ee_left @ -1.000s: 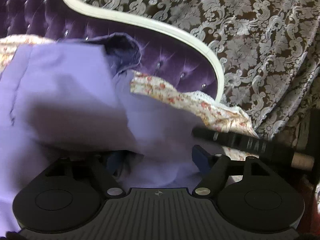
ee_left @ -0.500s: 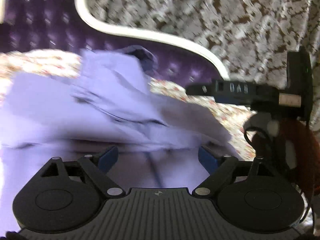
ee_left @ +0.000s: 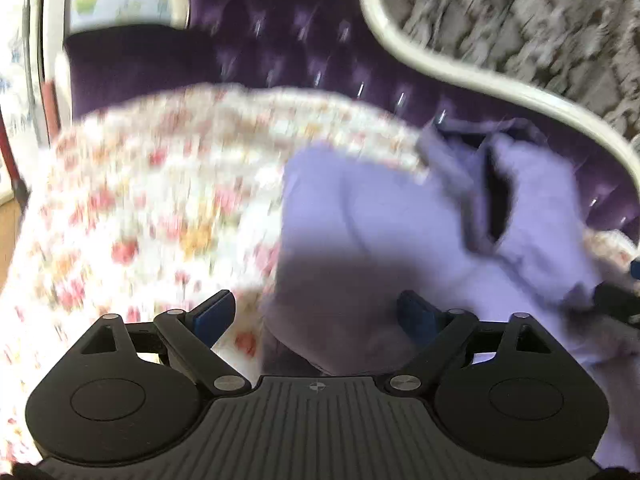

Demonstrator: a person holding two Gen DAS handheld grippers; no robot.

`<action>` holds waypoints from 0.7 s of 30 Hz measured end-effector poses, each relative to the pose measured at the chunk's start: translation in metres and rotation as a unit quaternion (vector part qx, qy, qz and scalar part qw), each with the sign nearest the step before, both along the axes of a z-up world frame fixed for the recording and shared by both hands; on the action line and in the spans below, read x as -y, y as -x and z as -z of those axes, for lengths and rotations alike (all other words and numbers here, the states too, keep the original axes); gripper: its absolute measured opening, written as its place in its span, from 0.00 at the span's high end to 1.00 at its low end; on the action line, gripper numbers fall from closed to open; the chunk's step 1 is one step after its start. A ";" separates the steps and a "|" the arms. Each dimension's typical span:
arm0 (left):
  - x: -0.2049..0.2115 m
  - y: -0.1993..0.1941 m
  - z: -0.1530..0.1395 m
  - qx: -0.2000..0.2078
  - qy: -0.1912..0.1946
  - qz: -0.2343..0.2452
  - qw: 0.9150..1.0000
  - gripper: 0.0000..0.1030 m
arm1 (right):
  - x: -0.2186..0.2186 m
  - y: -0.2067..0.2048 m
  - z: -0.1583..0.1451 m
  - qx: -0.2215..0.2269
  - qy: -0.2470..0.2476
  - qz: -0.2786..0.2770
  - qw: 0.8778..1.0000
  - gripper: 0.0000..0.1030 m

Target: Fold small clothes

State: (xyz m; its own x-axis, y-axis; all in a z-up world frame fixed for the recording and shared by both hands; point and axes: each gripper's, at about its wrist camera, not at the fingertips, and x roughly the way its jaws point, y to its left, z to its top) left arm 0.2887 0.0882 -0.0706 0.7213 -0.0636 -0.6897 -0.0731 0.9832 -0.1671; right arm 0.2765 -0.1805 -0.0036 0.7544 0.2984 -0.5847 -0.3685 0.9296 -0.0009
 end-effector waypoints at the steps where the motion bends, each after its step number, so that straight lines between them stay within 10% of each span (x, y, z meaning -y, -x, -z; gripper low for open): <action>1: -0.005 0.000 0.005 -0.003 0.018 -0.005 1.000 0.07 | -0.006 0.002 0.002 0.003 0.009 -0.005 1.000 0.07; 12: -0.015 0.006 0.012 -0.005 0.044 -0.010 0.999 0.04 | -0.056 -0.014 0.028 0.051 0.114 -0.003 0.992 0.10; 21: -0.018 0.008 0.014 -0.004 0.045 -0.011 0.999 0.04 | 0.072 -0.035 0.019 -0.021 -0.018 0.185 0.982 0.11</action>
